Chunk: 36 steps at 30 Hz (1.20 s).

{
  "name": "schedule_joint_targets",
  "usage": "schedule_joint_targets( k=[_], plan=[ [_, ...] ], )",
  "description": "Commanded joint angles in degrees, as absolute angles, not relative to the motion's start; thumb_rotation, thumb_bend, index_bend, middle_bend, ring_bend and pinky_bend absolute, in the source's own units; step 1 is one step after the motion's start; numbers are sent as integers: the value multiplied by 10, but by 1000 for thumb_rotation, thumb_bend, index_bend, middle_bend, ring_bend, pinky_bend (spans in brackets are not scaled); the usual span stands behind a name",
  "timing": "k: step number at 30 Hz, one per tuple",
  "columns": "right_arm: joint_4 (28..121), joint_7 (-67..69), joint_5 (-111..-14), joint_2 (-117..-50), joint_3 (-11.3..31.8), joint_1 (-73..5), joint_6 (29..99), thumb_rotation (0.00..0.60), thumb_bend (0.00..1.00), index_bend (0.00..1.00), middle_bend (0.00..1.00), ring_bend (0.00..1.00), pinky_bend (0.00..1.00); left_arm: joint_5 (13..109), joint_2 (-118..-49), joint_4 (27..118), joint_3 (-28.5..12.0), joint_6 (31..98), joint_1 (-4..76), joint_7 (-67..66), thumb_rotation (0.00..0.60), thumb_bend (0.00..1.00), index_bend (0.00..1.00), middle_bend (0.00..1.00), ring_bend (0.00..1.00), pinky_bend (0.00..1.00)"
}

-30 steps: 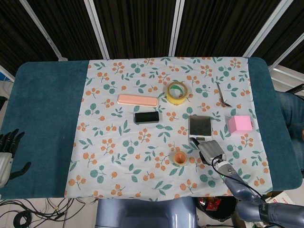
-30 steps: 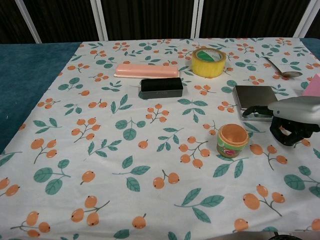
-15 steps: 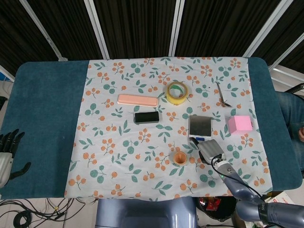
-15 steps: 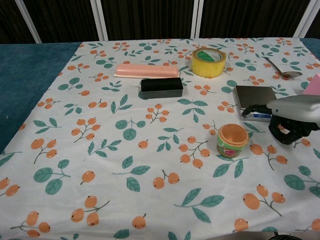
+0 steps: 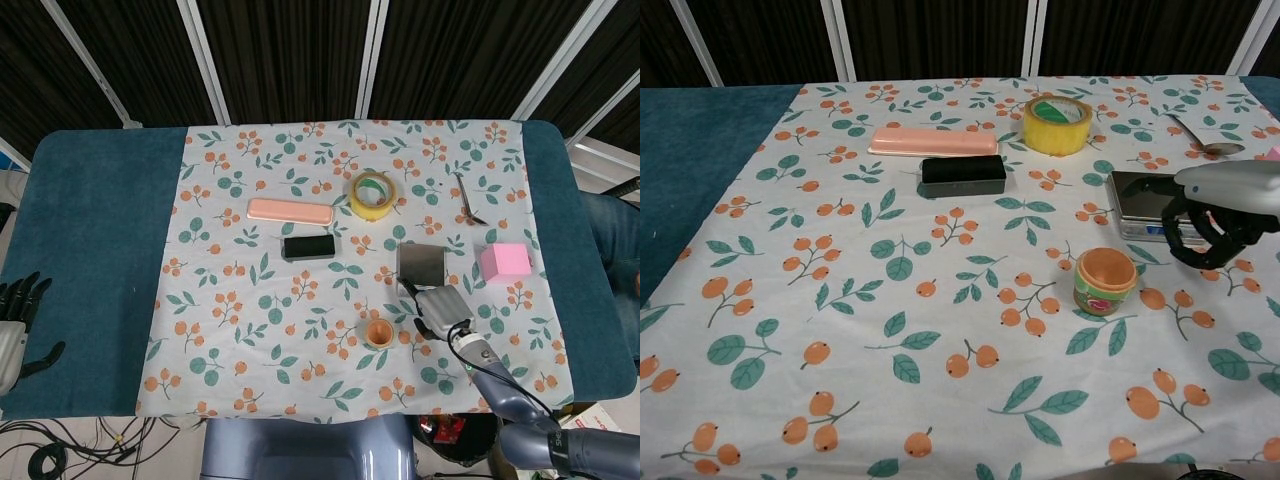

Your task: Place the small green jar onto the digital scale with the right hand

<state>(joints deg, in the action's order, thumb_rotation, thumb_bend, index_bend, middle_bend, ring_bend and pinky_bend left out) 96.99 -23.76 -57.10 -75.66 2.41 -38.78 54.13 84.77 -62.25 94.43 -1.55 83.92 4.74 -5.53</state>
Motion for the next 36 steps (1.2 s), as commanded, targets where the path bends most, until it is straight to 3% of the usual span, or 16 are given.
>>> schedule_joint_targets(
  k=[1, 11, 24, 36],
  plan=[
    [985, -221, -588, -741, 30, -385, 544, 600, 135, 0, 69, 182, 262, 848, -622, 944, -15, 839, 47, -56, 600, 242, 0, 0, 0, 0],
    [1027, -167, -659, -711, 29, -382, 529, 600, 128, 0, 38, 158, 236, 847, -622, 946, -15, 838, 47, -57, 600, 243, 0, 0, 0, 0],
    [1044, -202, -696, -738, 8, -393, 509, 600, 128, 0, 47, 162, 237, 842, -619, 949, -16, 836, 47, -57, 600, 243, 0, 0, 0, 0],
    [1024, -255, -683, -773, 3, -396, 519, 600, 127, 28, 161, 230, 251, 836, -619, 952, -17, 834, 47, -62, 600, 243, 0, 0, 2, 0]
  ],
)
